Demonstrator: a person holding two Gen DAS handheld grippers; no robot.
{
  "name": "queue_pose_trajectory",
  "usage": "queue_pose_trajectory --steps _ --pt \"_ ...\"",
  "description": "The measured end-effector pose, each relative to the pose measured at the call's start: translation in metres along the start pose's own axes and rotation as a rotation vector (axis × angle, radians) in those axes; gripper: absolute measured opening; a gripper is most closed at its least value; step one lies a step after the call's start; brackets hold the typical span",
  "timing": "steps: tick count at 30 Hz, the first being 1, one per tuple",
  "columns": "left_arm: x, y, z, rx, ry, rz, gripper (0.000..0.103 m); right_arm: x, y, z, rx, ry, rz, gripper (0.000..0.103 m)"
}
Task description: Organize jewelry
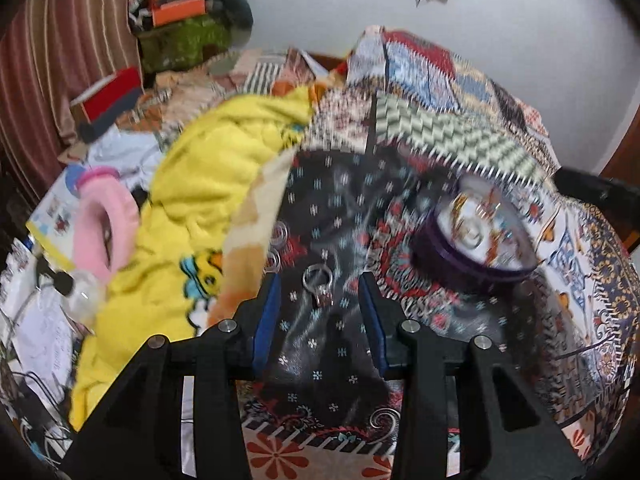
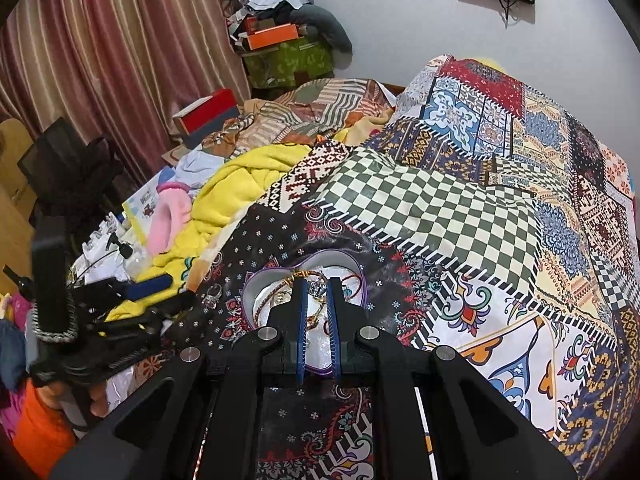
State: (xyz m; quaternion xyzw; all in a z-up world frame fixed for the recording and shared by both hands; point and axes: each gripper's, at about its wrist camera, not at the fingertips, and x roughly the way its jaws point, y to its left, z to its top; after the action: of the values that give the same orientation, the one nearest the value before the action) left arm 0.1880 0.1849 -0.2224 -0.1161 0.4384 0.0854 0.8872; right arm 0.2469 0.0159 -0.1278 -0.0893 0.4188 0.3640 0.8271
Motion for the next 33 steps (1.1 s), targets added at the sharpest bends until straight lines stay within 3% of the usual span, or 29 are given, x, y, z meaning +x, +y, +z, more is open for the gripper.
queue_pose_trajectory --steps 7,9,13,15,20,25,33 --pt "0.026 0.006 -0.006 -0.027 0.051 -0.013 0.038 0.013 -0.001 -0.002 0.003 0.027 0.007 0.009" --pt "0.03 0.006 -0.007 -0.028 0.058 -0.02 0.029 0.017 0.0 -0.003 0.0 0.037 0.01 0.009" --pt "0.037 0.005 -0.009 -0.028 0.069 -0.033 0.023 0.026 0.003 -0.004 -0.008 0.056 0.015 0.009" --pt "0.039 0.006 -0.008 -0.033 0.071 -0.039 0.015 0.029 0.004 -0.006 -0.012 0.065 0.017 0.009" --pt "0.041 0.008 -0.005 -0.047 0.067 -0.044 0.013 0.033 0.003 -0.008 -0.009 0.078 0.017 0.009" --pt "0.022 0.003 0.004 -0.041 0.016 -0.05 0.012 0.035 0.0 -0.009 -0.003 0.082 0.017 0.009" --pt "-0.015 -0.034 0.028 0.041 -0.099 -0.134 0.012 0.037 0.003 -0.011 -0.017 0.09 0.018 0.009"
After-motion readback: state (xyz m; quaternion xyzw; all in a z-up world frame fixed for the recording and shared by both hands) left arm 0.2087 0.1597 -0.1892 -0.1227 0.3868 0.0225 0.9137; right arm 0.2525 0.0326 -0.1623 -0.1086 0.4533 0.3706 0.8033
